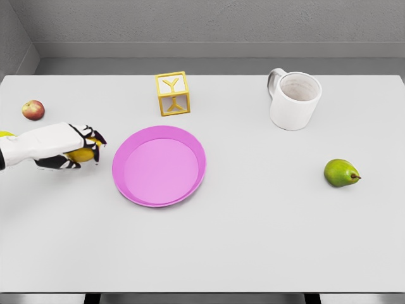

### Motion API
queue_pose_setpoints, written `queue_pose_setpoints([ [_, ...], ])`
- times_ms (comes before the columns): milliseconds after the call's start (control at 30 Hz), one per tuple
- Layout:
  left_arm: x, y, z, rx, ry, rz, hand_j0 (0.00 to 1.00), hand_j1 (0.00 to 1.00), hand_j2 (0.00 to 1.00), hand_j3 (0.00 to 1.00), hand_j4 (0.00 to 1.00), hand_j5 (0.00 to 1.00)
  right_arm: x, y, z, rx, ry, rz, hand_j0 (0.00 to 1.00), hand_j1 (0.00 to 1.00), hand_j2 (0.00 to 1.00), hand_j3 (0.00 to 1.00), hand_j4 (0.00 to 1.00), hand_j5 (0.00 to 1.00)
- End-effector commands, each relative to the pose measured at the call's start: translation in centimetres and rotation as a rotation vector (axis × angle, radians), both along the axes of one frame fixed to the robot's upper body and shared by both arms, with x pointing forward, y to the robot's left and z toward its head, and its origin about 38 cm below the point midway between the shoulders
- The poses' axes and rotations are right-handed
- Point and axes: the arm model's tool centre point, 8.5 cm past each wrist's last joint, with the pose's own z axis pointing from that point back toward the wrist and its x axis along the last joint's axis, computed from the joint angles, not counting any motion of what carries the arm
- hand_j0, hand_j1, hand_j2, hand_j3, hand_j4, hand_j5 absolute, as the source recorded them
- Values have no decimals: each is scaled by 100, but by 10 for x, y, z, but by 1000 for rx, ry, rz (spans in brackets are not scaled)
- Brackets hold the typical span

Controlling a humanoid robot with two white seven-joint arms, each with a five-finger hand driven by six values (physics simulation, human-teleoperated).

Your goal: Put the lemon on the plate with left arm

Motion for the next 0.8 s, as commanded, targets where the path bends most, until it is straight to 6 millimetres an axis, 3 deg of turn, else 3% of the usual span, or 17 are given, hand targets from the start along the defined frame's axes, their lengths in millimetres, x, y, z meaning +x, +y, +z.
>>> queue_pose_setpoints([
  [0,-1,-9,6,-33,-12,-20,46,46,46,46,46,46,0,0,0,0,0,0,100,100,100,100,100,100],
  [167,-5,-47,27,-62,-77,-128,46,46,46,46,46,46,0,0,0,1,0,0,100,100,100,100,100,100],
  [433,-13,-108,23,-128,-85,-275,47,47,47,47,47,47,0,0,0,0,0,0,100,100,100,100,100,100],
  [533,-13,-110,24,-128,-88,-279,48,48,48,48,48,48,0,0,0,1,0,0,100,100,100,100,100,100],
  [567,-12,-111,23,-133,-88,-279,65,65,65,65,65,65,0,0,0,0,0,0,100,100,100,100,100,100],
  [600,-12,-112,25,-155,-85,-278,100,100,100,100,100,100,0,0,0,0,0,0,100,100,100,100,100,100],
  [767,-10,-110,30,-144,-98,-278,100,100,100,100,100,100,0,0,0,1,0,0,100,100,100,100,100,100],
])
